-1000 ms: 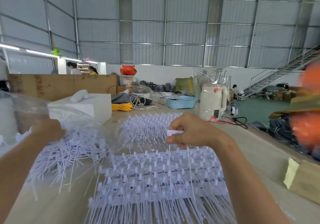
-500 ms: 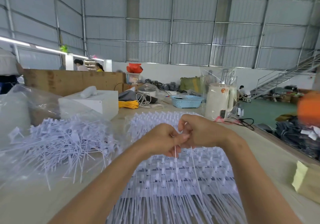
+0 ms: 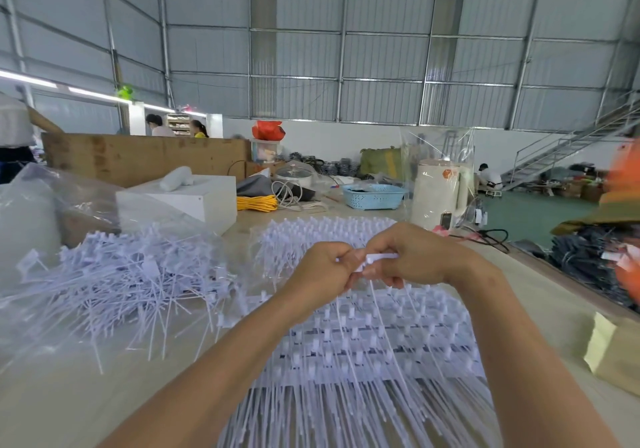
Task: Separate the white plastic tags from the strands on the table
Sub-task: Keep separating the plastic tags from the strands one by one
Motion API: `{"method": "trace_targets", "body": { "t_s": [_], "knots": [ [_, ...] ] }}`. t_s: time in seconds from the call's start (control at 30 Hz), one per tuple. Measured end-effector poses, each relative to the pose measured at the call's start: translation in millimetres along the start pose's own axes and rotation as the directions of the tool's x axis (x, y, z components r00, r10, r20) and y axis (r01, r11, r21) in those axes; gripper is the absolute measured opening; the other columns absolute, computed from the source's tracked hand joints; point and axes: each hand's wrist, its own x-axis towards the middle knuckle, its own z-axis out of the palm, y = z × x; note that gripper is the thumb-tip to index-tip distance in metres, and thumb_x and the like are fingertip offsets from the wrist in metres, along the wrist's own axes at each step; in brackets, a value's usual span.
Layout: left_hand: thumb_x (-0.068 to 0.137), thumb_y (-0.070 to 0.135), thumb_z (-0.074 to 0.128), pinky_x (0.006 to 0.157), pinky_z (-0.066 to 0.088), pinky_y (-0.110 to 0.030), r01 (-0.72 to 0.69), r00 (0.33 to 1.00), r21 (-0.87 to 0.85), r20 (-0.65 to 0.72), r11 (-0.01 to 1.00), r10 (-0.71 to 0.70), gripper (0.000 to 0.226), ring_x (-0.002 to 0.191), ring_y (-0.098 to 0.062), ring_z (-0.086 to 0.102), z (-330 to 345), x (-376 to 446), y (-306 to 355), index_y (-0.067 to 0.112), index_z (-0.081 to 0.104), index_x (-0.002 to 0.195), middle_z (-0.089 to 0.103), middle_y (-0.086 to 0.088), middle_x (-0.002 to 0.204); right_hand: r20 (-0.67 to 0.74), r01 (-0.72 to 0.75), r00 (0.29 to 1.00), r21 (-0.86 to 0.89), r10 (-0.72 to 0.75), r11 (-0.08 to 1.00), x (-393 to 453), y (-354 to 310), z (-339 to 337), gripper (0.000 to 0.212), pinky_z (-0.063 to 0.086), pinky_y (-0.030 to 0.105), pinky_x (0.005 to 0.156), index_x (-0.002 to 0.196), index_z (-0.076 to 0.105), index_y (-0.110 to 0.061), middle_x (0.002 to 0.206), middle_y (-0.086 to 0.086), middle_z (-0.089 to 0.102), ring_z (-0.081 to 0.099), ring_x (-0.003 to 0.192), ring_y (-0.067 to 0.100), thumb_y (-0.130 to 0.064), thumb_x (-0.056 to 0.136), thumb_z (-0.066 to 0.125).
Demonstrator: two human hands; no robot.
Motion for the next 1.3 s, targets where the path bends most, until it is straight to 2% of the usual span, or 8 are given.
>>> {"method": "trace_targets", "body": {
  "t_s": [0.1,0.23,0.4,0.6,0.83,1.0,1.1,1.3],
  "knots": [
    [0.101,0.017,0.043,0.044,0.029,-0.020,0.136,0.989,-0.190,0.085,0.972,-0.122,0.042,0.034,-0.007,0.032,-2.3,-0.5,3.3,0.012,0.046,0.059,0.038,0.003,0.041,-0.030,0.014,0.999,-0.027,-0.015,1.000,1.9,-0.6,1.1,0.003,0.042,0.024,0.051,0.083,0.072,-0.013,0.053,0.000,0.054,0.048,0.047,0.010,-0.014,0.083,0.069],
    [0.088,0.018,0.045,0.034,0.025,-0.014,0.423,0.878,-0.679,0.470,0.600,-0.088,0.034,0.030,-0.004,0.020,-18.9,1.8,6.9,0.012,0.047,0.054,0.028,0.007,0.036,-0.128,-0.008,0.992,-0.169,-0.014,0.986,-4.8,9.5,-10.9,0.026,0.035,0.021,0.054,0.066,0.054,0.001,0.056,-0.003,0.046,0.042,0.050,0.007,-0.013,0.084,0.068],
    [0.083,0.019,0.048,0.039,0.026,-0.013,0.238,0.966,-0.942,0.255,0.236,0.043,0.022,0.032,-0.002,0.033,-47.6,12.1,4.7,0.013,0.056,0.063,0.037,0.008,0.044,-0.288,-0.072,0.957,-0.092,0.043,0.993,-31.0,19.3,-42.0,0.024,0.039,0.015,0.054,0.068,0.058,-0.010,0.059,-0.003,0.059,0.051,0.048,0.001,-0.022,0.088,0.063],
    [0.091,0.002,0.052,0.037,0.028,-0.016,0.318,0.947,-0.313,0.150,0.895,-0.284,0.016,0.034,-0.007,0.031,-45.3,14.5,-18.2,0.005,0.056,0.076,0.055,-0.008,0.060,-0.233,0.119,0.969,0.166,-0.078,0.979,-43.0,-18.2,-43.6,0.013,0.045,0.015,0.062,0.084,0.069,-0.015,0.055,-0.003,0.062,0.056,0.052,0.007,-0.023,0.074,0.072],
    [0.081,0.072,0.037,0.042,0.041,-0.013,0.254,0.957,-0.260,0.204,0.932,-0.205,0.065,0.043,-0.006,0.055,-24.3,7.6,-4.8,0.015,0.068,0.072,0.066,-0.001,0.059,0.010,0.014,1.000,0.062,-0.015,0.998,-0.8,-24.7,9.5,0.026,0.051,0.040,0.074,0.100,0.053,-0.018,0.089,0.008,0.068,0.066,0.072,0.019,-0.007,0.082,0.069],
    [0.097,0.022,0.051,0.039,0.038,-0.012,0.057,0.998,-0.057,0.014,0.997,-0.056,0.037,0.036,0.000,0.051,-21.0,5.7,-12.8,0.005,0.058,0.066,0.058,-0.006,0.059,0.014,-0.036,0.999,0.141,0.035,0.989,7.1,-12.8,15.0,0.021,0.052,0.026,0.059,0.095,0.059,-0.014,0.085,-0.001,0.065,0.067,0.065,0.012,-0.018,0.080,0.073],
    [0.095,0.035,0.052,0.042,0.040,-0.012,0.025,1.000,-0.036,-0.013,0.999,-0.026,0.043,0.040,-0.002,0.054,-22.3,7.9,-13.9,0.005,0.057,0.065,0.059,-0.004,0.055,0.041,-0.045,0.998,0.057,0.043,0.997,8.3,-9.4,16.1,0.012,0.047,0.017,0.051,0.081,0.062,-0.014,0.058,-0.008,0.064,0.063,0.053,0.006,-0.022,0.090,0.062],
    [0.096,0.042,0.047,0.045,0.033,-0.018,0.033,0.999,0.107,0.020,0.994,-0.035,0.049,0.039,-0.009,0.041,-19.7,6.6,-16.8,0.011,0.054,0.059,0.054,0.002,0.049,-0.006,0.030,1.000,0.006,-0.030,1.000,12.1,-6.5,19.6,0.019,0.049,0.022,0.058,0.103,0.066,-0.008,0.065,-0.002,0.062,0.057,0.048,0.007,-0.021,0.092,0.058]
  ]
}}
